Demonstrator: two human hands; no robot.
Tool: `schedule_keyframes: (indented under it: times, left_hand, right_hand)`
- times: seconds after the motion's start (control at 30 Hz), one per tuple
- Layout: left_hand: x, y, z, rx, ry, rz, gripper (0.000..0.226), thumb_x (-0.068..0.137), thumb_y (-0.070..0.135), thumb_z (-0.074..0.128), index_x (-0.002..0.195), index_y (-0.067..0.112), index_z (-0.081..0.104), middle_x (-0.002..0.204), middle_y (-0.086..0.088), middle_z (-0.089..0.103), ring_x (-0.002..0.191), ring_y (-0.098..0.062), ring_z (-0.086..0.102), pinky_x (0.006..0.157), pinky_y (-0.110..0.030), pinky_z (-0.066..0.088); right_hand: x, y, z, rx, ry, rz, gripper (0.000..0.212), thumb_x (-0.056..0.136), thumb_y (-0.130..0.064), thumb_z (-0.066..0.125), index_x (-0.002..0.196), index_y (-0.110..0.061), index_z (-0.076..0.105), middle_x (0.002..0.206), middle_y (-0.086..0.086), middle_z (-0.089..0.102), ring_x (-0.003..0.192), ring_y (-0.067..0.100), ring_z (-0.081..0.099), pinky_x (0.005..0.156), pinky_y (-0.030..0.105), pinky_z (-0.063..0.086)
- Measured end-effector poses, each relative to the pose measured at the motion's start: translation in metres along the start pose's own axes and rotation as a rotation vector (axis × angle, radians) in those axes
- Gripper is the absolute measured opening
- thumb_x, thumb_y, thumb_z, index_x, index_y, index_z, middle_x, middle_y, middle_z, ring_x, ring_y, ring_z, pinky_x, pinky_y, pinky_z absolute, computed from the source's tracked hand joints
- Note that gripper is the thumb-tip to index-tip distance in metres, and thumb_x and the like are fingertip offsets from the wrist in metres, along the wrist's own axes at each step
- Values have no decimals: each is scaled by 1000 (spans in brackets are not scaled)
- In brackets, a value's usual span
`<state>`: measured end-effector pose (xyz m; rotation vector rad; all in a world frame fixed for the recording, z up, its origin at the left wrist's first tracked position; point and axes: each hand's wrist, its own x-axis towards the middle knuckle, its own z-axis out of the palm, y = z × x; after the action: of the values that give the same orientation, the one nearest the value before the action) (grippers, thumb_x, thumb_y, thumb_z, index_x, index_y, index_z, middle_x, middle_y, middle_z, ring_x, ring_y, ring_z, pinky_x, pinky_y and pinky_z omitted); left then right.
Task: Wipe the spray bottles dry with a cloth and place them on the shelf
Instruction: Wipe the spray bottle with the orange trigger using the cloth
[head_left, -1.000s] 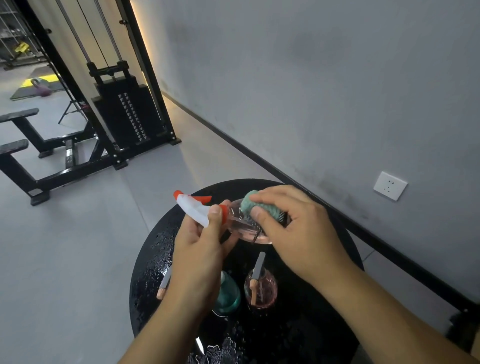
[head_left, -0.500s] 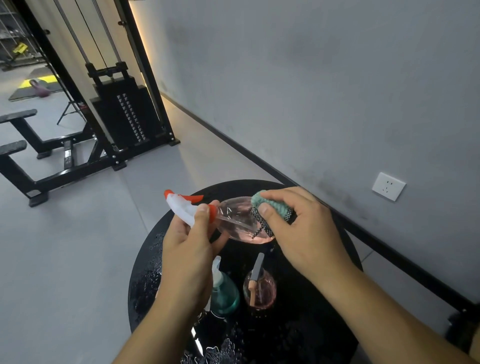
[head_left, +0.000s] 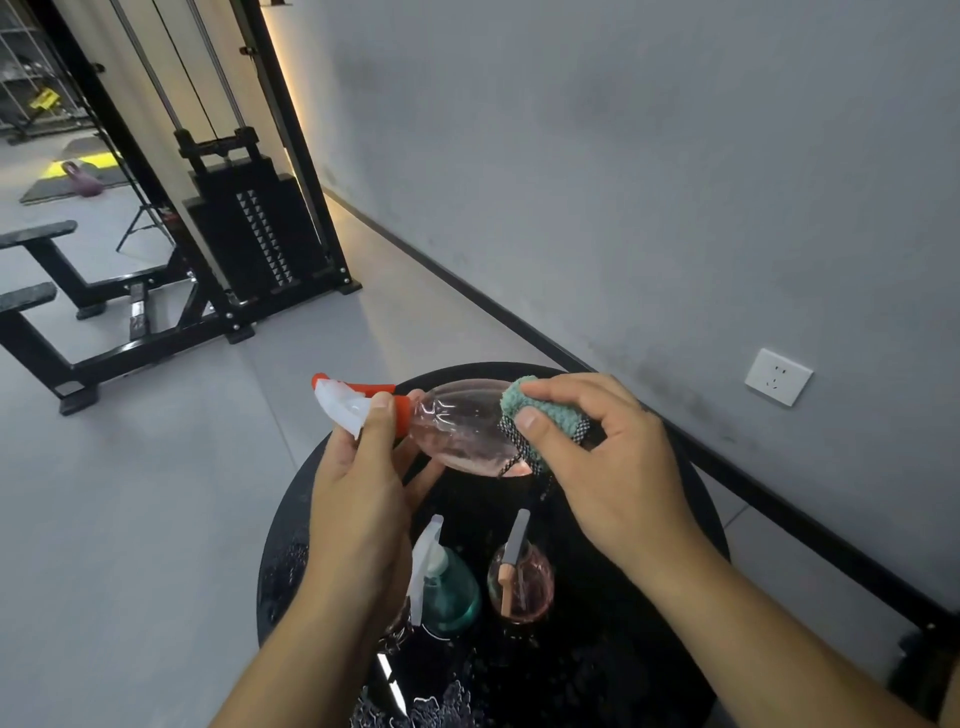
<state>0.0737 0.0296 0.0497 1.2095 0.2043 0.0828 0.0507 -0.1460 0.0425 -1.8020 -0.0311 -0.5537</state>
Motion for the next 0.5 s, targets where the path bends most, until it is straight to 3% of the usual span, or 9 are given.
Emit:
schedule_keyframes:
  times: [0.2,0.3,0.37,0.5]
  left_hand:
    - [-2,-3,5,-16,-64,35,39,85,26,78,120,15,66,115,-4,81,116,-18,76,108,-39,54]
    - [0,-4,4,-39,-102,20,41,85,21,79,124,16,65,115,-7,81,114,-21,77,108,-39,54]
    - [2,-5,2,-40,-122,-22,45,89,22,79,131,15,63,121,-9,80,116,-25,76,105,-47,55]
    - [8,-5,-5,-103,-94,-97,42,89,27,81,127,14,67,130,-13,76,120,-27,74,90,-57,62]
  right_hand:
    - [-5,-3,4,2,-9,-46,20,93,-17,75,107,-31,77,114,-18,67,114,4,64,89,27,59]
    - [-5,-4,3,49,-36,-24,19,94,-16,74,107,-30,77,114,-17,67,113,6,64,87,29,60]
    - [-7,-4,3,72,-62,-16,19,94,-16,73,106,-30,77,113,-16,68,113,6,65,87,27,60]
    - [-8,-6,2,127,-132,10,20,94,-15,73,107,-30,77,112,-14,69,110,8,67,81,28,62]
